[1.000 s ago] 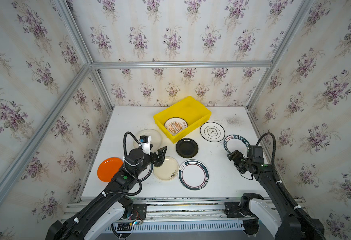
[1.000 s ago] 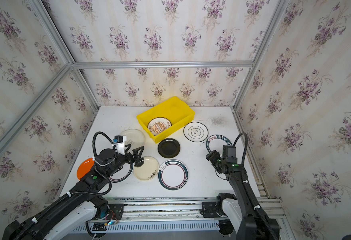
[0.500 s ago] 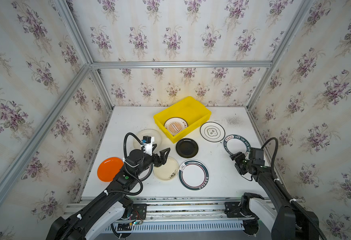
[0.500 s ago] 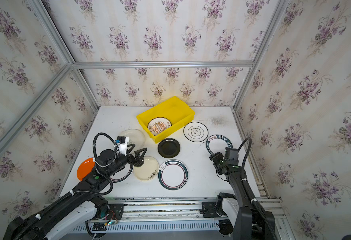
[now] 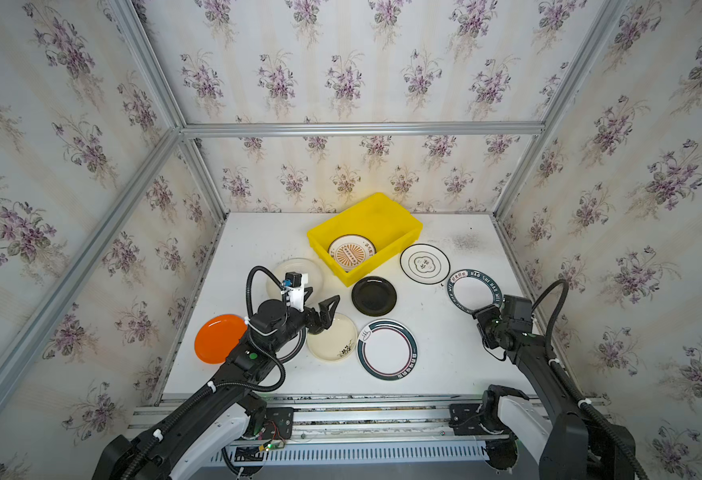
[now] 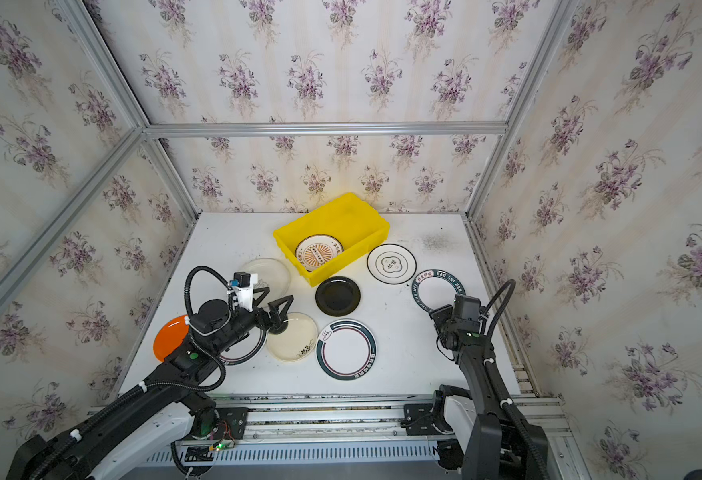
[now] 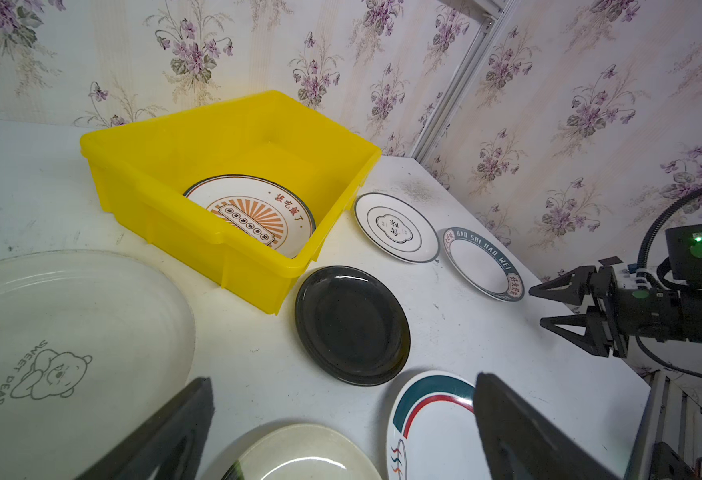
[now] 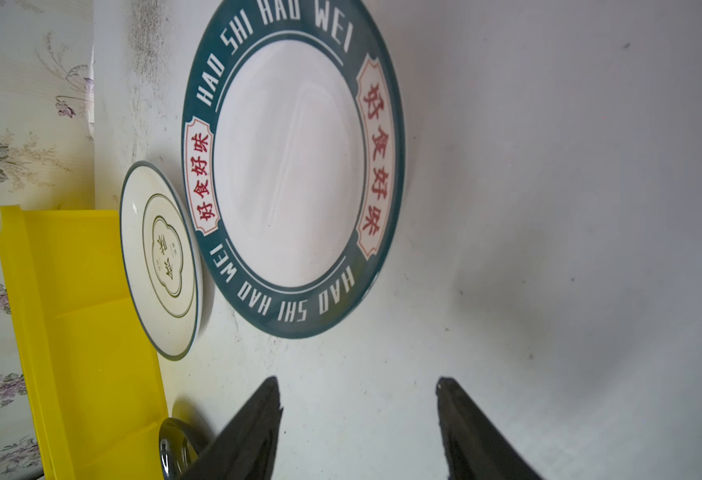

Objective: Place the plates into the plastic bin on the countertop
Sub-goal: 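Move the right gripper to the green-rimmed plate and pinch its rim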

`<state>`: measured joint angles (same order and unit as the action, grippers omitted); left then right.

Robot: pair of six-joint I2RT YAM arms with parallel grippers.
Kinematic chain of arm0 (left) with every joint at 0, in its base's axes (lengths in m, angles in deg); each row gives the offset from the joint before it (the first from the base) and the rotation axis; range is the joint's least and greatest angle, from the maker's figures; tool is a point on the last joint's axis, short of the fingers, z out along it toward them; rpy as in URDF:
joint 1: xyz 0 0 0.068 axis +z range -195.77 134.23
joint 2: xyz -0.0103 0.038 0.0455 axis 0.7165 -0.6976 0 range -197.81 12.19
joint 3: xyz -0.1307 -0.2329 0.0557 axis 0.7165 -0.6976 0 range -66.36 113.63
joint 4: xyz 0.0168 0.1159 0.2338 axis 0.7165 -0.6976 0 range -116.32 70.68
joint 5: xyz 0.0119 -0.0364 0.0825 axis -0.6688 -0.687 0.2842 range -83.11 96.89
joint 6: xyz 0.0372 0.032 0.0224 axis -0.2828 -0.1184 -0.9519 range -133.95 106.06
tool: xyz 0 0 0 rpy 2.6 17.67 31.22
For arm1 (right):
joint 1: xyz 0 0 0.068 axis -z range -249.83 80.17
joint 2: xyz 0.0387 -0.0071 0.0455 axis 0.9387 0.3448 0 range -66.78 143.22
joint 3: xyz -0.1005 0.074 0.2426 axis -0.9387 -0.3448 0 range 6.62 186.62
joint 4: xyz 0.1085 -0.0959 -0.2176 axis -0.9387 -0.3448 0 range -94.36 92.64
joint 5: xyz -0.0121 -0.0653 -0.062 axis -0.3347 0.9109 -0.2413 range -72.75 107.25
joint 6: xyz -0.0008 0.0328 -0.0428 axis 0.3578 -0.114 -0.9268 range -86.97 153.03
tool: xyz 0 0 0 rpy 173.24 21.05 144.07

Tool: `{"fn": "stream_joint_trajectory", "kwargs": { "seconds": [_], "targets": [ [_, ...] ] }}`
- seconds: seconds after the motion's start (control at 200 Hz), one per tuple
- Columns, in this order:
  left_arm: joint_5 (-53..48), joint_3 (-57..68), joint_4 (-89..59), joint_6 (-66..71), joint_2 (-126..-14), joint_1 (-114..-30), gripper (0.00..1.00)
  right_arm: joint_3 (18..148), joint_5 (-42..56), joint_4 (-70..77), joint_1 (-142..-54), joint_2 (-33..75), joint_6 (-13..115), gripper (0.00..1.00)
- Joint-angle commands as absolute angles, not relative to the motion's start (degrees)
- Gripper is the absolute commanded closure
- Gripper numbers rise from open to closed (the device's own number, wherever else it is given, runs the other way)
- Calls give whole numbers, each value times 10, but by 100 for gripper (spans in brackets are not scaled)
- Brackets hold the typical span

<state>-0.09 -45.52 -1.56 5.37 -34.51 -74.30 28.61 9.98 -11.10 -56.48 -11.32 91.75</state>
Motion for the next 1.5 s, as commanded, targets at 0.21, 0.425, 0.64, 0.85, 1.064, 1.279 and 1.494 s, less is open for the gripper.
{"fn": "stream_joint_trajectory", "kwargs": {
  "seconds": [0.21, 0.425, 0.64, 0.85, 1.064, 1.279, 1.494],
  "targets": [
    [-55, -458, 55, 56, -380, -742, 0, 288, 58, -13, -530, -43, 911, 39],
    [-5, -456, 35, 76, -389, -741, 0, 313, 44, 2, -525, 15, 892, 40],
    [-18, -441, 16, 68, -409, -738, 0, 310, 43, 26, -508, 47, 894, 40],
    [-22, -440, 14, 65, -412, -738, 0, 313, 35, 41, -498, 72, 890, 39],
    [-12, -439, 8, 64, -413, -738, 0, 313, 35, 55, -497, 101, 891, 40],
    [-1, -437, 0, 61, -412, -738, 0, 313, 20, 80, -496, 133, 898, 39],
    [5, -436, -5, 59, -409, -738, 0, 313, 10, 106, -496, 160, 913, 49]
  ]
}}
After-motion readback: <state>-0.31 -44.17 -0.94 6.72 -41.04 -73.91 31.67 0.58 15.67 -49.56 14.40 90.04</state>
